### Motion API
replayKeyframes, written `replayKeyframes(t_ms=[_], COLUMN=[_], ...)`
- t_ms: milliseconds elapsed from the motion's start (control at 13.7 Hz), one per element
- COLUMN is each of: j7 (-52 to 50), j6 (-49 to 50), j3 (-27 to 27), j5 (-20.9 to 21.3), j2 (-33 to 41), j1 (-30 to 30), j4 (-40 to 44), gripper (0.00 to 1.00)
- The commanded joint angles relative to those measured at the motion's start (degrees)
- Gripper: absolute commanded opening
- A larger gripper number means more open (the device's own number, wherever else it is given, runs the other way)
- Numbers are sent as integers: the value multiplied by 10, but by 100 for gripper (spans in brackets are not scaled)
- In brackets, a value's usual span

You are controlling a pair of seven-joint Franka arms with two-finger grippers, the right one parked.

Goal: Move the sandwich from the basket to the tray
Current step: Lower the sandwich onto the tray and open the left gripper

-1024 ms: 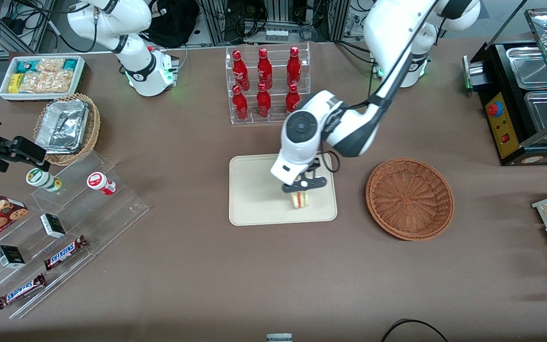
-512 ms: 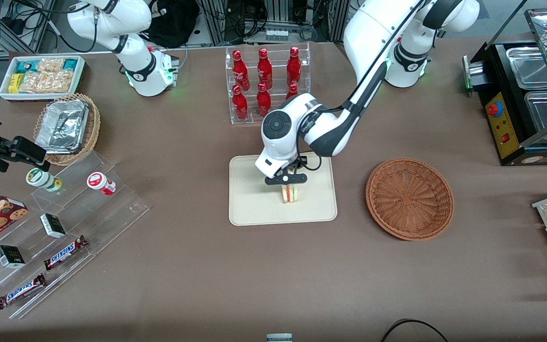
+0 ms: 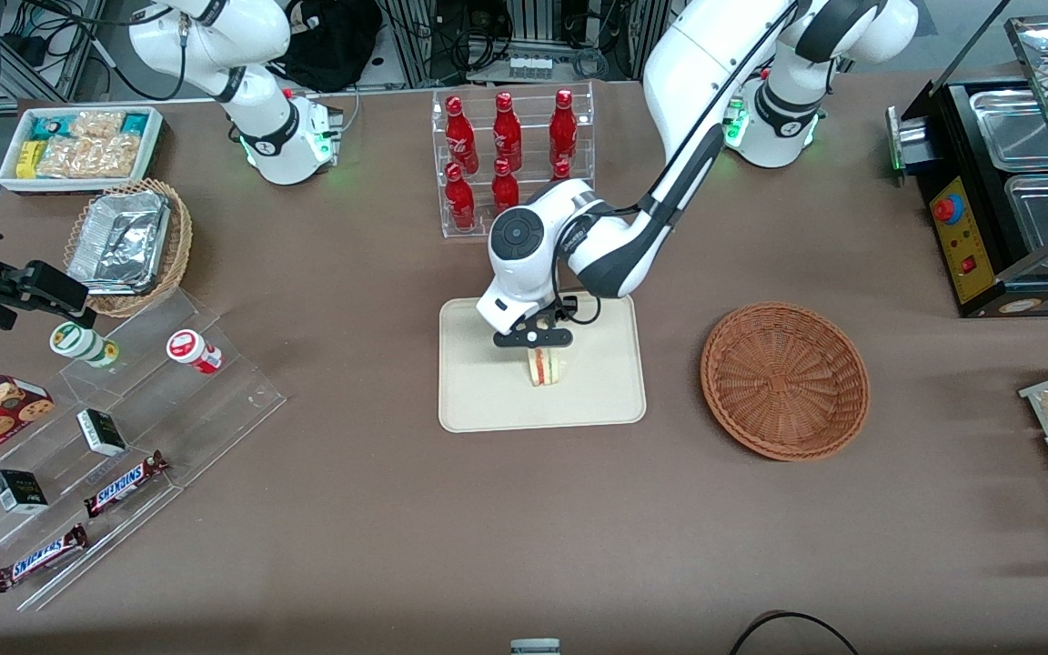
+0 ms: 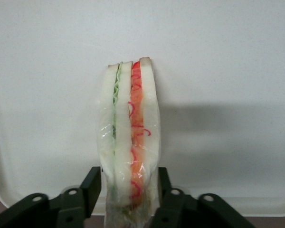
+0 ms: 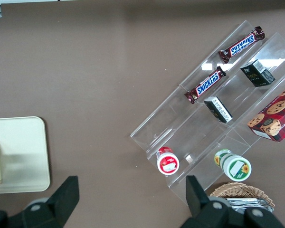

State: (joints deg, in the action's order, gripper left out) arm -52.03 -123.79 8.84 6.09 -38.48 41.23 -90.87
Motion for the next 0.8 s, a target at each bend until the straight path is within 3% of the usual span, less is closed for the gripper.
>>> replayKeyframes(t_ms=[0,366,732], j7=[-11,-9,8], j6=[16,158,252], j3=[-8,-9,-9], j5=[7,1,0], j2=[19,124,262], j1=[4,-38,-149], j4=[10,3,-18], gripper=[100,100,100])
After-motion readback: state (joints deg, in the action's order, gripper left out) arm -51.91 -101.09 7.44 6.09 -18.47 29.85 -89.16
